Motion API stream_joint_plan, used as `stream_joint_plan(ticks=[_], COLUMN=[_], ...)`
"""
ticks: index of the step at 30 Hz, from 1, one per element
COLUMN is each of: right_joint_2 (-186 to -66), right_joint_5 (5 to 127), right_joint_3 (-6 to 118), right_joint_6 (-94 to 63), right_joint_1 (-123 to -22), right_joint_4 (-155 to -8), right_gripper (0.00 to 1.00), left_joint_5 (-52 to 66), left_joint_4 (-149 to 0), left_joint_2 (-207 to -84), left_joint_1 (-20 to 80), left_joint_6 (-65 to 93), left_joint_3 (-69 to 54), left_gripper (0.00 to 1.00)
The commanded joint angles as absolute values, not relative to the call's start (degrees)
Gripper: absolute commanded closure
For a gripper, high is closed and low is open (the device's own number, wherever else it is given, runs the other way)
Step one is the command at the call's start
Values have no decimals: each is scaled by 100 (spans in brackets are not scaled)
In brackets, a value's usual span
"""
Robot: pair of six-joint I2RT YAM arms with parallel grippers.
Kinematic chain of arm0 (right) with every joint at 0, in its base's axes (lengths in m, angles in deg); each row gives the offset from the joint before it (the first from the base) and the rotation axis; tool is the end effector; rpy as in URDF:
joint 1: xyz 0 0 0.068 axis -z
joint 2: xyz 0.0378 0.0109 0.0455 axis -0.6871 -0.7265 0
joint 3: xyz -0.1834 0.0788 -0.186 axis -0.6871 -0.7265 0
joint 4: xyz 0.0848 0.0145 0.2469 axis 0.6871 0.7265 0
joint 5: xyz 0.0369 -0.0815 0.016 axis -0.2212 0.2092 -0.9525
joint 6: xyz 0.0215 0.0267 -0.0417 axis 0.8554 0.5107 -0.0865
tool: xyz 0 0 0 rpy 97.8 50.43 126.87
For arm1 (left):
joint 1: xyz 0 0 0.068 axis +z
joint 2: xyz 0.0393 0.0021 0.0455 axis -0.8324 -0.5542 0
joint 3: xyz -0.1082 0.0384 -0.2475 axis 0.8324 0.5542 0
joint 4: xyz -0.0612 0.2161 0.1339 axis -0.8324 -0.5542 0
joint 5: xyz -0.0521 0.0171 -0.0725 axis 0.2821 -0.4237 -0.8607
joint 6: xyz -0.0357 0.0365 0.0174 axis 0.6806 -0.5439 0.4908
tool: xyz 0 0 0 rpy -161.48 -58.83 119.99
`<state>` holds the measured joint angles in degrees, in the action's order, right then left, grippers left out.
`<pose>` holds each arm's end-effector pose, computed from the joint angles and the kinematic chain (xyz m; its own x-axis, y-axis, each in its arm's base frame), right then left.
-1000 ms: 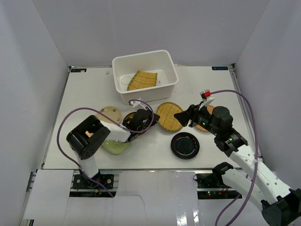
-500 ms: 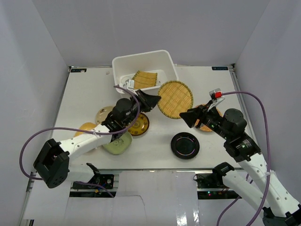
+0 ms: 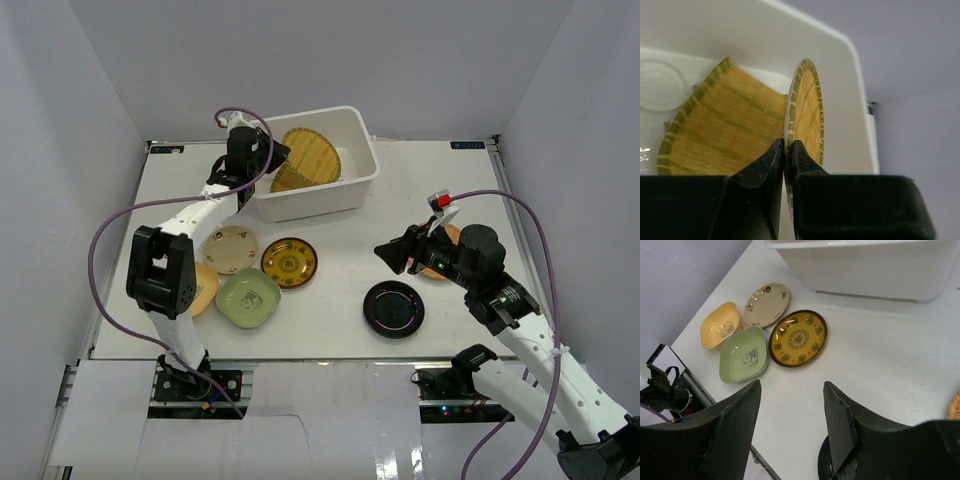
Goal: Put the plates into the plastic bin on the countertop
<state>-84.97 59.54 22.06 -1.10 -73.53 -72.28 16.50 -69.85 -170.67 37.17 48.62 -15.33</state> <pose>0.1418 0.0923 0.3344 -0.3677 0.1918 -0.9100 -0.6014 0.6973 0.3900 0.4034 -0.1396 0.3125 -0.3891 -0.6345 -0.6678 0.0400 0.7126 -0.7004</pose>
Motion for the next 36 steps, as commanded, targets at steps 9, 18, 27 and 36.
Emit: stream_joint_plan(ticks=[9, 18, 27, 36], right_joint_2=[-9654, -11614, -13442, -14805], right_joint_5=[5689, 6039, 6436, 6804], right_joint_3=[1281, 1042, 1736, 2554], right_joint_6=[312, 1182, 1762, 2246], right_joint_1=[-7460, -8013, -8471, -8717], right_joint_4=[-8644, -10551, -11553, -11818], right_gripper=[38, 36, 36, 43], left_joint_5=[1379, 1423, 1168, 765], left_joint_4=[-7879, -8090, -8011, -7888], left_joint_2=[-17877, -17931, -16870, -14558], left_joint_1=[3824, 3859, 3868, 3719], left_joint_6=[4425, 4178, 3774, 4028], left_joint_3=[-2254, -2245, -1947, 10], left_gripper=[88, 17, 2, 2])
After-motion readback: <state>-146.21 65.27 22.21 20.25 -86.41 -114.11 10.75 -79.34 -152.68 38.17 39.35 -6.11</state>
